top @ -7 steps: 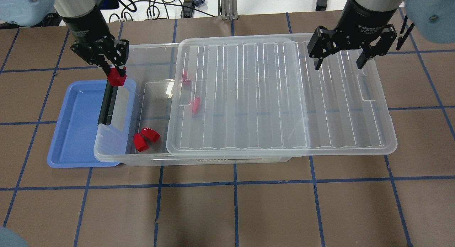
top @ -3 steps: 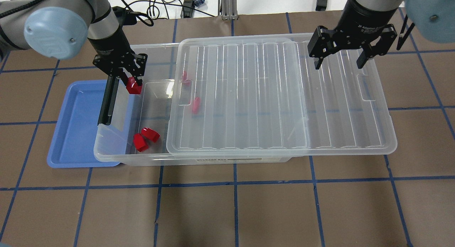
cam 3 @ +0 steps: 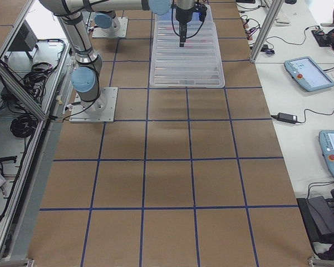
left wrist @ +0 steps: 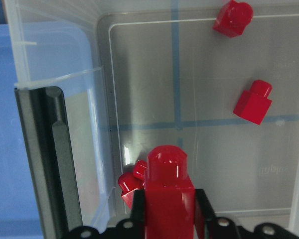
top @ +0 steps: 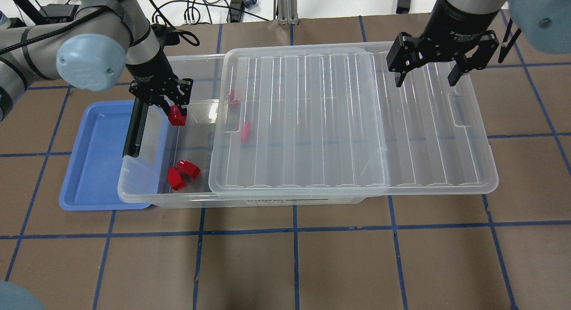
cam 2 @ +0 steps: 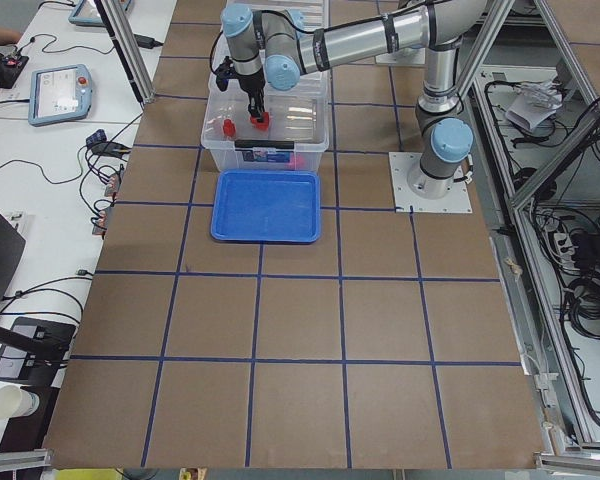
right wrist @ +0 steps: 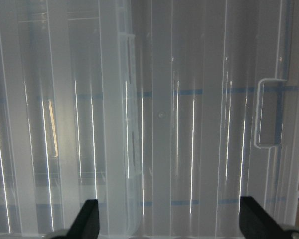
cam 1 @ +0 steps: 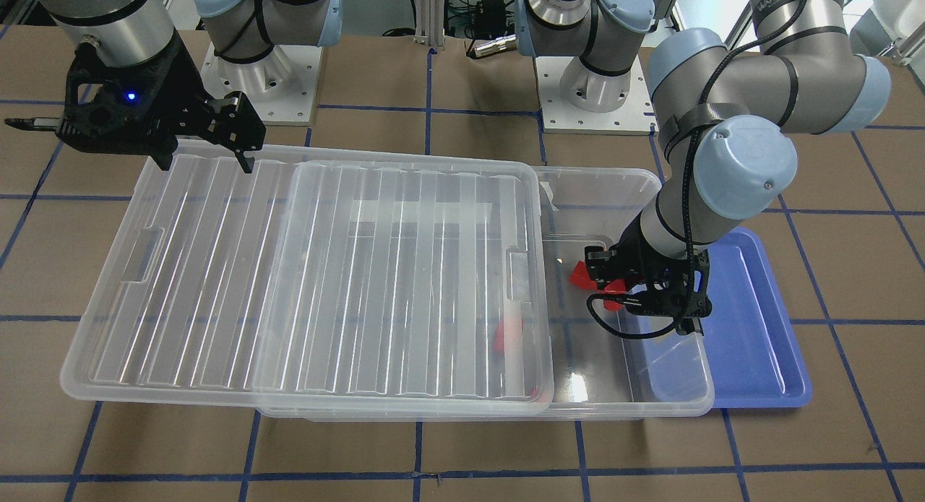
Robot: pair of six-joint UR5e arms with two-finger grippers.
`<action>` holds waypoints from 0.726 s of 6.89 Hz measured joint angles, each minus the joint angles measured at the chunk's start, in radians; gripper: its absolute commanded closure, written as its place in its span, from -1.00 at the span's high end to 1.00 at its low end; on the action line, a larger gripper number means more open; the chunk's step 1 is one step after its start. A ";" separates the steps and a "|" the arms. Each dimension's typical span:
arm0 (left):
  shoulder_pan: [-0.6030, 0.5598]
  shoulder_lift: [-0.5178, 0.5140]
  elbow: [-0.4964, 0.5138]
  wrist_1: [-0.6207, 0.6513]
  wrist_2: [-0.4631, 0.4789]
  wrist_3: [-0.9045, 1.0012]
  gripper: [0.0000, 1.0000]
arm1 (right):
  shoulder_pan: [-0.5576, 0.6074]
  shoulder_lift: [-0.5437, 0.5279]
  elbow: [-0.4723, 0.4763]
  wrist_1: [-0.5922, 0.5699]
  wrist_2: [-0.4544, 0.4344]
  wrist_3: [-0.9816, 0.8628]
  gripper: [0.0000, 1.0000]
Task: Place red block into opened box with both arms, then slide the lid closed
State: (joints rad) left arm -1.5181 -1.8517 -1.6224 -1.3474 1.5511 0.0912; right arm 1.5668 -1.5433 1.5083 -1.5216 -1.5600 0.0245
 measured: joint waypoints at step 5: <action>0.008 -0.027 -0.091 0.124 -0.013 0.007 -1.00 | -0.012 0.000 0.000 -0.008 0.002 -0.010 1.00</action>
State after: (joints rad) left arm -1.5104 -1.8784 -1.7135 -1.2229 1.5384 0.0987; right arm 1.5547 -1.5432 1.5079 -1.5293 -1.5584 0.0143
